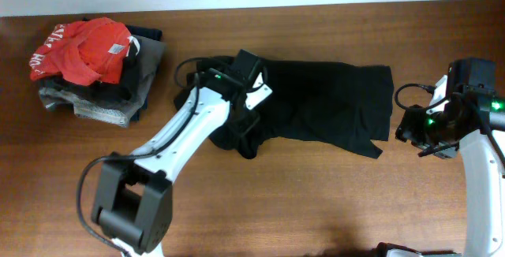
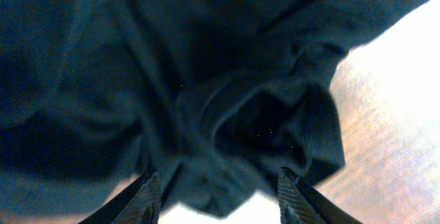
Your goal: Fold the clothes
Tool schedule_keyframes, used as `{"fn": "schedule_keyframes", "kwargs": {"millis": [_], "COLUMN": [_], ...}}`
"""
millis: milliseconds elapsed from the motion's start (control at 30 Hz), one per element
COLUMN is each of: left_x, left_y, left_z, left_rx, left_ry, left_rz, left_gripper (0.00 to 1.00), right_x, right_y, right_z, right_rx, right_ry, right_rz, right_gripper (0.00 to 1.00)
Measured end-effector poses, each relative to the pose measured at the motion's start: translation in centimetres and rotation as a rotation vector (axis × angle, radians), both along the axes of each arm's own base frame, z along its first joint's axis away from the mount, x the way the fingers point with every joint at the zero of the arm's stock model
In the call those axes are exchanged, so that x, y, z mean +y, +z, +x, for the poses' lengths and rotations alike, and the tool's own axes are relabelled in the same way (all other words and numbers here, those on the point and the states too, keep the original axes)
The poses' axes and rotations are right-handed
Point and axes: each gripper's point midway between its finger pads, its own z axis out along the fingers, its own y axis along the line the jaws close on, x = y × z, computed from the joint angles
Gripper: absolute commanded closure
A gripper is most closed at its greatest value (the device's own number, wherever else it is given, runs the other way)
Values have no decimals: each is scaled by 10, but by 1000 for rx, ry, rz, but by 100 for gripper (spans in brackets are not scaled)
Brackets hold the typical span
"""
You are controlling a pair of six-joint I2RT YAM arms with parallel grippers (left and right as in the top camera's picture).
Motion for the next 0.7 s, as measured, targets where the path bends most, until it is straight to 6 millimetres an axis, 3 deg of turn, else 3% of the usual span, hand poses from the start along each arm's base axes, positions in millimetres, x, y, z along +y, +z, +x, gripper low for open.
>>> {"fn": "schedule_keyframes", "kwargs": {"millis": [300, 367, 400, 467, 600, 700], "left_x": [-12, -14, -15, -16, -14, -5], "left_y": [-30, -35, -37, -40, -42, -43], "left_z": [12, 16, 18, 19, 16, 0], "left_rx": [2, -4, -7, -4, 7, 76], "left_ry": [-30, -31, -34, -32, -40, -35], "left_rz": [1, -4, -4, -3, 5, 44], "left_gripper": [46, 57, 75, 88, 98, 99], "right_x": [0, 0, 0, 0, 0, -1], "right_y": [0, 0, 0, 0, 0, 1], "right_z": [1, 1, 2, 2, 2, 2], "right_rx": [-4, -6, -7, -7, -7, -9], "right_ry": [0, 0, 0, 0, 0, 0], "right_rz": [-1, -2, -2, -2, -2, -2], "right_gripper": [43, 43, 43, 43, 43, 44]}}
